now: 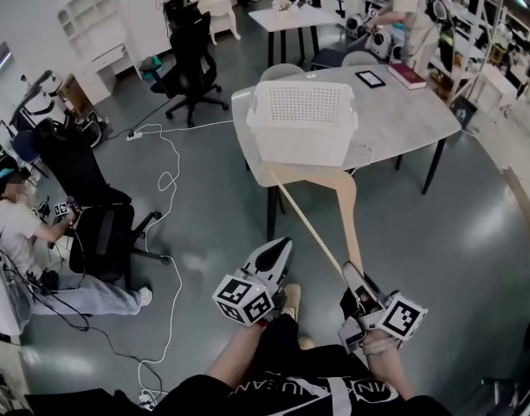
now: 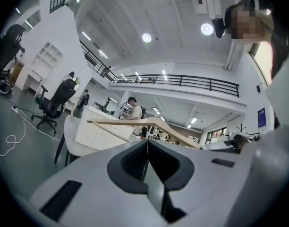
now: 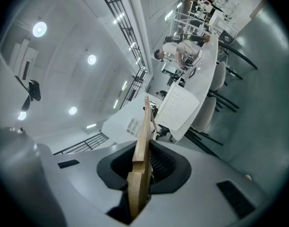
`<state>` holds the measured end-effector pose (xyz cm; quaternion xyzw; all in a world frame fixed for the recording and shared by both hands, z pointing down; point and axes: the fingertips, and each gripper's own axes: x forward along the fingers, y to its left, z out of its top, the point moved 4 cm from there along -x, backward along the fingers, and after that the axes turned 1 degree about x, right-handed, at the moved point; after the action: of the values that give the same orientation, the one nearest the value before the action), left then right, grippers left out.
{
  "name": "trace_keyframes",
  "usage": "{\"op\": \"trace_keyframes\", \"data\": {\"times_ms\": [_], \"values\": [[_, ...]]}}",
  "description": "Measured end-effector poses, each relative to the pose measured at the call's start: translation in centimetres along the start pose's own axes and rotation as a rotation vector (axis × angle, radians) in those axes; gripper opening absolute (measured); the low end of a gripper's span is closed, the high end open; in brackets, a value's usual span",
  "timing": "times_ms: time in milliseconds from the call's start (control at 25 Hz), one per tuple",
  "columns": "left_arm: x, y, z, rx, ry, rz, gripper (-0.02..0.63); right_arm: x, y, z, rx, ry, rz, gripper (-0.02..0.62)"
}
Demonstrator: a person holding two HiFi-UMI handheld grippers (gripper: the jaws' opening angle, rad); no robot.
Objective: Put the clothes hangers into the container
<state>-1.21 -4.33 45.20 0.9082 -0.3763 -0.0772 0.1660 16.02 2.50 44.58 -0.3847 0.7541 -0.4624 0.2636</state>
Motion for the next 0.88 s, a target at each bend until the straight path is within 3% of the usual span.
{"op": "trace_keyframes", "data": {"times_ms": [280, 880], "values": [[5.9, 3.4, 3.4, 0.021, -0.021, -0.036, 0.011, 5.9, 0.4, 5.1, -0.035, -0.016, 0.048, 0.064], [16.0, 13.0, 5.9, -0.013, 0.024, -0.067, 0.011, 17.1, -3.9, 12.1, -0.059, -0.039, -0.037, 0.064]]}}
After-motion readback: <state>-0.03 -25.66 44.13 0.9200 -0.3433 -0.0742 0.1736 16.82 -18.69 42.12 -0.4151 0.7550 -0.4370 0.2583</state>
